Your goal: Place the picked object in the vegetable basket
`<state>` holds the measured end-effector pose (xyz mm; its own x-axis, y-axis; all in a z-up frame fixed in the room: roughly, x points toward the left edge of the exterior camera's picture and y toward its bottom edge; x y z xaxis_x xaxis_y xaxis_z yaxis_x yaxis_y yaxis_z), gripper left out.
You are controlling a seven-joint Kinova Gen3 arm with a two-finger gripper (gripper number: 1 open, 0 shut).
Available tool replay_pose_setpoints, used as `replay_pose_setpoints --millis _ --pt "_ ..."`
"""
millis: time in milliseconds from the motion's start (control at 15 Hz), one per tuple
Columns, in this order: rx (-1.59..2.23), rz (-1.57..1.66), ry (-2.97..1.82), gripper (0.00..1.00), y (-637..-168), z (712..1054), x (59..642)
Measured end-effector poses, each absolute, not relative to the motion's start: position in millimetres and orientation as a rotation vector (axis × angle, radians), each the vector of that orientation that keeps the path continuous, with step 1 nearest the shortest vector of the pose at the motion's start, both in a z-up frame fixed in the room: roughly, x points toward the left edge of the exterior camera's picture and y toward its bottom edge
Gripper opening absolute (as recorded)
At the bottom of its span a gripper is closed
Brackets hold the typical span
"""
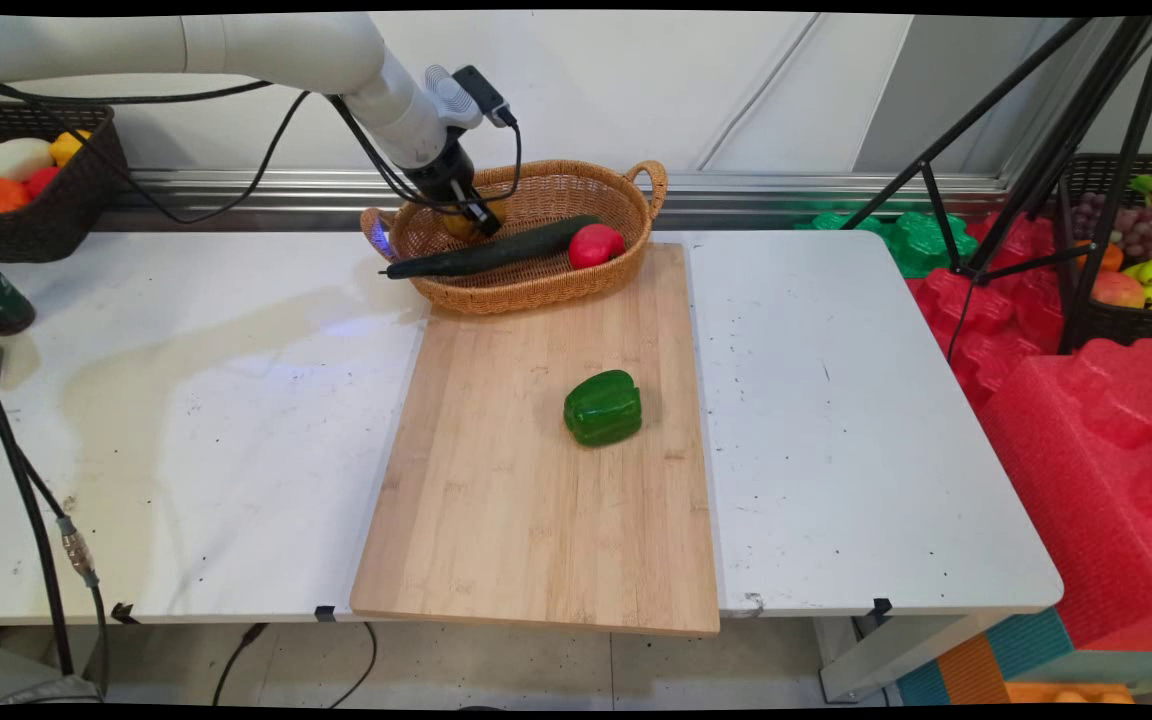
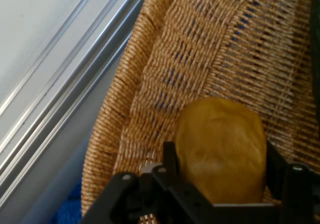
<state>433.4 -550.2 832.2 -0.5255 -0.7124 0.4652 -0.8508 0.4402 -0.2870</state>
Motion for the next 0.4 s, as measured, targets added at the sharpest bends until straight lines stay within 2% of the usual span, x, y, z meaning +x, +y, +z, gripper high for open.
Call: replay_pose_setpoints --millis 67,133,400 --pt "1.351 0.717 -2.421 0.00 -550.9 831.0 433.6" --pt "1.354 0.715 -2.421 1.00 -551.6 829.8 434.0" --pt "1.361 0.719 -2.409 1.00 -552.9 830.2 433.1"
